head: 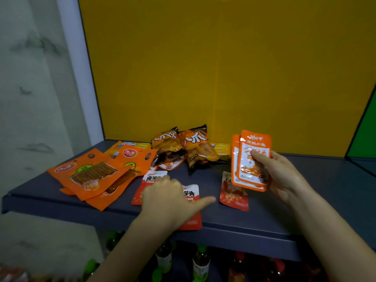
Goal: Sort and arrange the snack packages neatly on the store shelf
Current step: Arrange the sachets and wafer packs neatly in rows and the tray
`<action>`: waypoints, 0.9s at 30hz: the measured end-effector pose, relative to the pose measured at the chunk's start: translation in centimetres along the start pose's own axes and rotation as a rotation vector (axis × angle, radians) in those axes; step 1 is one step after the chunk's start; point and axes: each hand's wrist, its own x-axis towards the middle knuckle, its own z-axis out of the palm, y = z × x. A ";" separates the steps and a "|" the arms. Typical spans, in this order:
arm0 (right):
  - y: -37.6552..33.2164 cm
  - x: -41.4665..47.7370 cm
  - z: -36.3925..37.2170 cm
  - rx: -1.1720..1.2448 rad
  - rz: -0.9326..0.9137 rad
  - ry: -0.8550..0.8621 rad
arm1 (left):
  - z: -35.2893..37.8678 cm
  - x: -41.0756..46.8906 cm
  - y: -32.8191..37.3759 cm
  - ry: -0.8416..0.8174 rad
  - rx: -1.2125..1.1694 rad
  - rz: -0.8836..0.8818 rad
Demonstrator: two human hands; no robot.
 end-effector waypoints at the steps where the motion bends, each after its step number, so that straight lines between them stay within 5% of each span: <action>1: -0.2 -0.1 -0.3 -0.012 -0.001 0.004 | 0.4 -0.2 0.3 -0.016 0.027 0.000; 12: -0.5 -0.9 -3.2 -0.093 -0.033 0.052 | 0.6 1.8 -0.9 -0.115 -0.459 0.049; 16: -0.9 -1.1 -4.9 -0.092 -0.029 0.089 | -1.2 2.2 0.6 -0.189 -1.157 0.064; 18: -0.9 -1.2 -5.5 -0.086 -0.014 0.098 | -0.9 2.9 3.3 -0.237 -1.309 0.065; 21: -0.8 -1.4 -6.1 -0.087 0.001 0.107 | 1.3 4.5 7.6 -0.253 -1.170 0.099; 27: -0.8 -1.6 -8.0 -0.084 0.017 0.143 | 4.0 6.9 10.3 -0.077 -0.428 0.076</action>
